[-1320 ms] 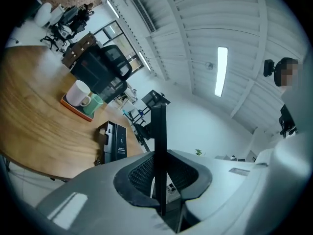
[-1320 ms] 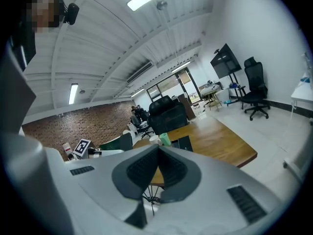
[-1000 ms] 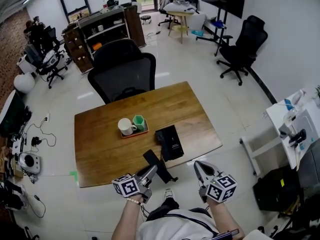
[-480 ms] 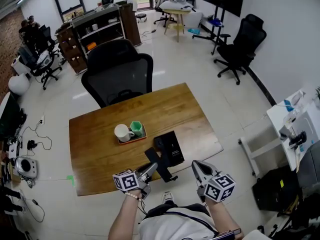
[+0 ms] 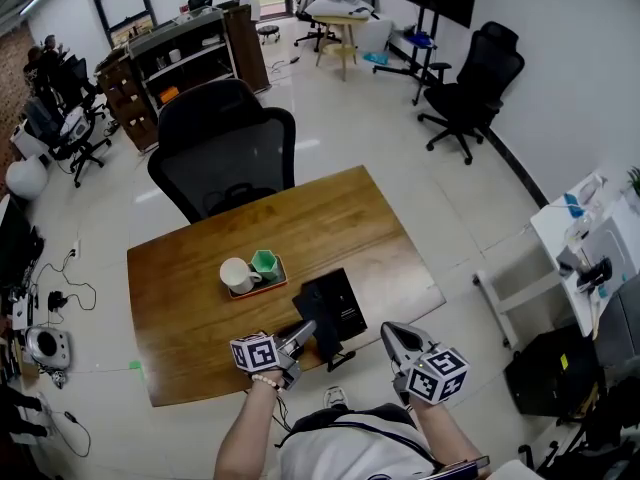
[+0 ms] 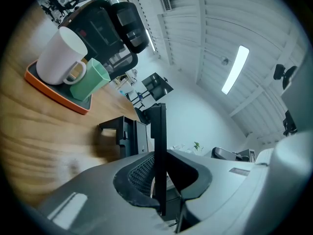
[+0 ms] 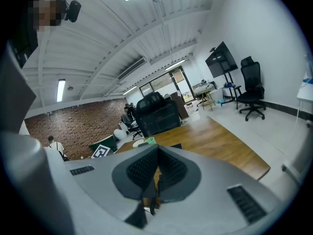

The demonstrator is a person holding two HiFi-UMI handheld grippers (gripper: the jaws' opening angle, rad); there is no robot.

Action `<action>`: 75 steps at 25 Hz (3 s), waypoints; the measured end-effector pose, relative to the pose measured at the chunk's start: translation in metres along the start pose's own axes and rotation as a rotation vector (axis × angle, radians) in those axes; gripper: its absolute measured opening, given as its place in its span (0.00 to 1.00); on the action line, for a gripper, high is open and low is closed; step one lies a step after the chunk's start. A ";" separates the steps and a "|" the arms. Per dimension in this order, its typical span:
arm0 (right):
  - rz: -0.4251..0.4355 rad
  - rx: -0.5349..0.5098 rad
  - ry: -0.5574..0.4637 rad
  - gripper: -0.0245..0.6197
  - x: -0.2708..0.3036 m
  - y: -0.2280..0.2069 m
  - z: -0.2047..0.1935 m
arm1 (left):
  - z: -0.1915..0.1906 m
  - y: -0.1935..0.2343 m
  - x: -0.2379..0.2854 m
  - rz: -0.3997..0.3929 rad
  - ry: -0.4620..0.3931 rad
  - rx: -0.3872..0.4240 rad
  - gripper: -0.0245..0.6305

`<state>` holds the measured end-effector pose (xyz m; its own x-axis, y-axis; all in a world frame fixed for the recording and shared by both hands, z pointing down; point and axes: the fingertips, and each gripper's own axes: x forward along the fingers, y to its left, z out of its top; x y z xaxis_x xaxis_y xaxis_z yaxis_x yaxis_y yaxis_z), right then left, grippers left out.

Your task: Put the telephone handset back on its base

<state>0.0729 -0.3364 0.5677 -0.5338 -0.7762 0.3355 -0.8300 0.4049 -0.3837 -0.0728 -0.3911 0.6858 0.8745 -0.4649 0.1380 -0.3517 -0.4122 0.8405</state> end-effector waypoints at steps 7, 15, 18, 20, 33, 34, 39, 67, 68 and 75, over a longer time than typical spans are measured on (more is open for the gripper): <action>-0.011 -0.001 0.018 0.04 0.016 -0.008 -0.003 | 0.001 0.028 0.020 0.011 0.052 -0.013 0.14; -0.007 0.004 0.038 0.04 0.033 -0.012 -0.003 | -0.002 0.046 0.035 0.012 0.095 -0.032 0.14; -0.007 0.007 0.041 0.04 0.035 -0.012 -0.002 | -0.004 0.048 0.040 0.001 0.112 -0.045 0.14; -0.010 0.009 0.042 0.04 0.034 -0.013 -0.002 | -0.005 0.048 0.043 -0.007 0.115 -0.047 0.14; -0.030 0.023 0.039 0.04 0.026 -0.016 -0.004 | -0.009 0.063 0.050 -0.012 0.136 -0.112 0.15; -0.030 0.022 0.039 0.04 0.026 -0.015 -0.003 | -0.009 0.065 0.049 0.000 0.136 -0.117 0.16; -0.018 0.019 0.037 0.04 0.025 -0.010 -0.002 | -0.012 0.080 0.042 0.140 0.128 -0.090 0.36; 0.022 -0.052 0.044 0.04 -0.015 0.020 -0.016 | -0.004 -0.072 -0.091 0.620 -0.223 0.398 0.04; 0.024 -0.053 0.046 0.04 -0.019 0.021 -0.019 | -0.011 -0.076 -0.090 0.620 -0.213 0.406 0.04; 0.029 -0.067 0.065 0.04 -0.047 0.030 -0.035 | -0.054 -0.103 -0.081 0.602 -0.165 0.414 0.04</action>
<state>0.0681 -0.2708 0.5704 -0.5651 -0.7316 0.3814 -0.8220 0.4598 -0.3359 -0.0895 -0.2684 0.6161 0.4410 -0.8016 0.4038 -0.8791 -0.2951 0.3743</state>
